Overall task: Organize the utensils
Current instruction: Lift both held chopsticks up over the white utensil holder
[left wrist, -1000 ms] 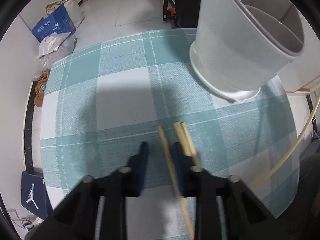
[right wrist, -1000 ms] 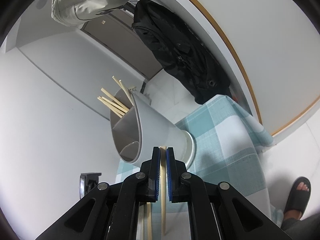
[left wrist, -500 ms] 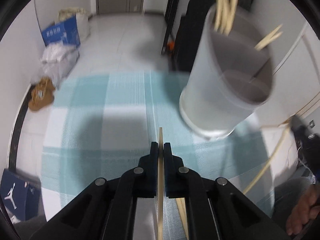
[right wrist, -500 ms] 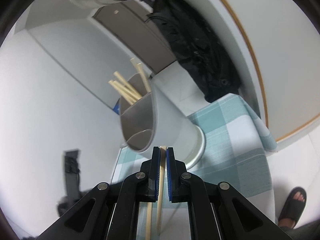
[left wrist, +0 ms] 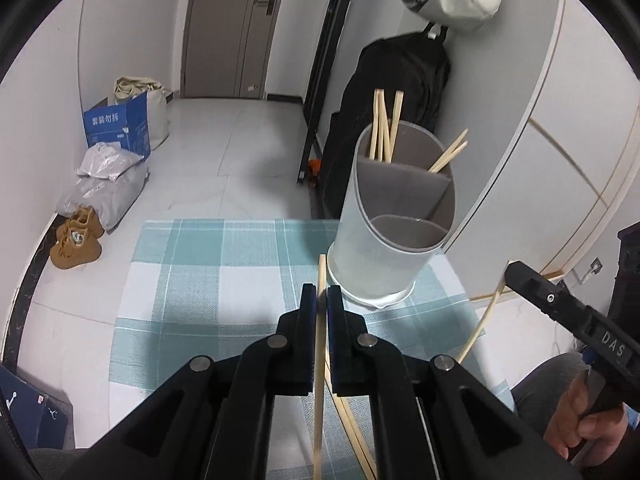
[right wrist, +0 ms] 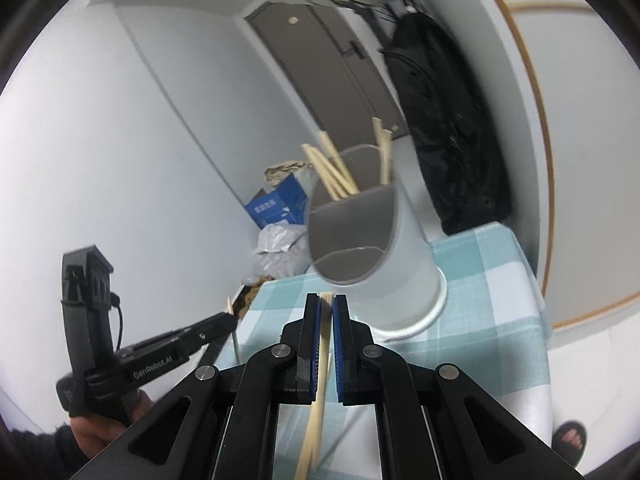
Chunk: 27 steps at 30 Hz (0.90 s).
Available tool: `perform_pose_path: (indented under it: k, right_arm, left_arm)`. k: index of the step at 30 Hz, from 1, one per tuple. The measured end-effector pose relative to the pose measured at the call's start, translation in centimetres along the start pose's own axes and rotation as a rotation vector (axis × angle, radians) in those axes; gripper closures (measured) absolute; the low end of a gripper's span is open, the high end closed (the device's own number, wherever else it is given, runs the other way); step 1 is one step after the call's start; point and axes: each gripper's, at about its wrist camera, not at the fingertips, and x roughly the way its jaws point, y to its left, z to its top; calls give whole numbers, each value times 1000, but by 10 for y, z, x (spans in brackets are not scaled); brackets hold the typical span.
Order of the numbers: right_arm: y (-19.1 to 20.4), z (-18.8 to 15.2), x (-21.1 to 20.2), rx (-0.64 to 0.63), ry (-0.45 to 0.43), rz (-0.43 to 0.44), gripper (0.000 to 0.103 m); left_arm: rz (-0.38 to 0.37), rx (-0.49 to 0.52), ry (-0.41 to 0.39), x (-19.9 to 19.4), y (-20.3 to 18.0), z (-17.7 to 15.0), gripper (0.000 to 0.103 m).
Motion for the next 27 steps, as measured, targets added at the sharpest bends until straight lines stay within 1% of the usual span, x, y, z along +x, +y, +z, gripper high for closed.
perform_pose_path:
  k: [6,12,17,22,27]
  right_arm:
    - [31,-3,-4,-104,-12,-18,98]
    - [48,-5,-5,-167,-31,-40,98]
    - [55,-1,-6,-186,-45,-49,98]
    - [63,6,-9,-203,-62,-44,98]
    - [65,15,-13,-199,-76,-39,98]
  left_arm:
    - [-34,-12,-37,-15,4,-3,102]
    - [-58,17,-57,-26,-2,-4,102]
    - [-54,36,-62,-30,-4,-3,102]
    - [-69,37,-67,-33,-5,4,102]
    - [-76,84,-69,-35,-13,12,102]
